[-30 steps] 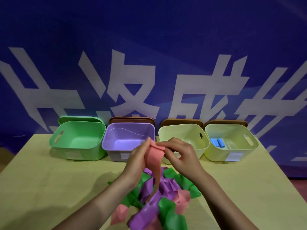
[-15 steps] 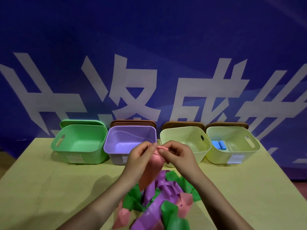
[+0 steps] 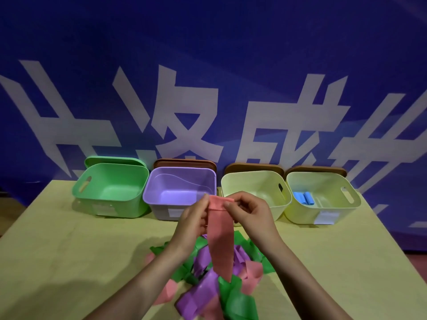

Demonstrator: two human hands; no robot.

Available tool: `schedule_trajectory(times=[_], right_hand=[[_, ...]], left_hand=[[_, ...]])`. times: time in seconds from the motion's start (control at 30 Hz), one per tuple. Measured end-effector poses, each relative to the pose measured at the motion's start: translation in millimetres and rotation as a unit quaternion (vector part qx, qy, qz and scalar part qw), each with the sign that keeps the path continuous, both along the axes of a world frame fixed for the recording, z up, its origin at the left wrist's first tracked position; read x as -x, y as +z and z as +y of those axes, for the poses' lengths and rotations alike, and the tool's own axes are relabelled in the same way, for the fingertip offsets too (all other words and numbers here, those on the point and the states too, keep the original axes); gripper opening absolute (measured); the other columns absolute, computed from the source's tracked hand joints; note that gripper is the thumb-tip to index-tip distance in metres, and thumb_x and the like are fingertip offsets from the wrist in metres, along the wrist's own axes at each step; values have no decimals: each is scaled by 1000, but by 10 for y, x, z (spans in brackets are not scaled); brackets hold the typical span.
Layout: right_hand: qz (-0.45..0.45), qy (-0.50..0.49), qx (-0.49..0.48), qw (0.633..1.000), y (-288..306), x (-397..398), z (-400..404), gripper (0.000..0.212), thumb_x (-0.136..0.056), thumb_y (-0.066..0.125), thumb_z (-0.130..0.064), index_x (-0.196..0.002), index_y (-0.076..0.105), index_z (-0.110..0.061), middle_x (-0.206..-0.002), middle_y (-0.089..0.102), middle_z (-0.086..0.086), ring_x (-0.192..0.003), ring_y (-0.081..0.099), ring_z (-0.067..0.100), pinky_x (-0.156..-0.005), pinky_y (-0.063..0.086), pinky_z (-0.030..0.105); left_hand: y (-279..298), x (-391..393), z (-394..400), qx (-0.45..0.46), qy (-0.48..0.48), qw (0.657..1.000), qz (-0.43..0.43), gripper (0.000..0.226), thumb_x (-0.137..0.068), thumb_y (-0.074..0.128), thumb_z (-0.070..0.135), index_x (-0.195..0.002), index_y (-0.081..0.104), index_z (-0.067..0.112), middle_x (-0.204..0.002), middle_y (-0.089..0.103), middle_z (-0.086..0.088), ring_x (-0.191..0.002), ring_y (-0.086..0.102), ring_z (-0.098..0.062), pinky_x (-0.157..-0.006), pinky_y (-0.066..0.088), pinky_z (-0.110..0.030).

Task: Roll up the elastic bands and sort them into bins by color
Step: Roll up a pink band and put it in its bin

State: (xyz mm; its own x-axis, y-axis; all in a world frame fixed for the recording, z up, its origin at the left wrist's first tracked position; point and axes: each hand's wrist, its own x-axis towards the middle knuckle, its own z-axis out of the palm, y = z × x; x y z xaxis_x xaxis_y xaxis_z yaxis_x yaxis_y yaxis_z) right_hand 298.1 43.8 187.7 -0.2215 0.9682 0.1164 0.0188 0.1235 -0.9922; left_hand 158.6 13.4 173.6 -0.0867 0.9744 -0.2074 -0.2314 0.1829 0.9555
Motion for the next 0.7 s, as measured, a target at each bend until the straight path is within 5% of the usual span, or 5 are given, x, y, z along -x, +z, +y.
schedule_trajectory(times=[0.17, 0.27, 0.4, 0.53, 0.7], right_hand=[[-65, -2, -101, 993, -33, -52, 0, 14, -85, 67, -10, -91, 74, -19, -73, 65, -5, -67, 56, 8, -63, 44, 20], [-132, 46, -220, 965, -16, -113, -13, 21, -85, 63, -13, -102, 75, -16, -84, 64, -4, -76, 59, 9, -71, 43, 14], [-163, 56, -257, 951, -27, -175, 17, 27, -83, 61, -5, -101, 76, -19, -89, 62, -7, -84, 60, 4, -76, 42, 13], [-178, 69, -284, 940, -74, -207, 36, 26, -86, 55, -15, -101, 76, -15, -90, 60, -8, -84, 59, 4, -76, 44, 16], [-150, 107, -223, 957, -102, -199, 7, 34, -86, 52, -3, -109, 72, -18, -98, 61, -3, -94, 60, 11, -82, 45, 19]], left_hand=[[-48, -4, -35, 1, 32, 999, 10, 17, -89, 62, 22, -85, 75, 11, -89, 66, -18, -86, 57, -27, -78, 43, -36], [2, -16, -45, 18, 55, 997, -48, 20, -94, 50, 8, -93, 69, 1, -91, 69, -20, -82, 64, -25, -65, 53, -27], [63, -25, -93, 25, 24, 993, -109, 28, -96, 39, 7, -89, 65, -1, -76, 68, -14, -63, 67, -14, -50, 52, -23], [32, 6, -117, 31, 23, 990, -137, 32, -97, 43, 23, -93, 67, 3, -85, 70, -13, -73, 68, -17, -62, 52, -27], [2, 7, -149, 5, 31, 998, -62, 22, -93, 52, 8, -105, 68, 0, -105, 68, -24, -92, 65, -25, -77, 53, -29]])
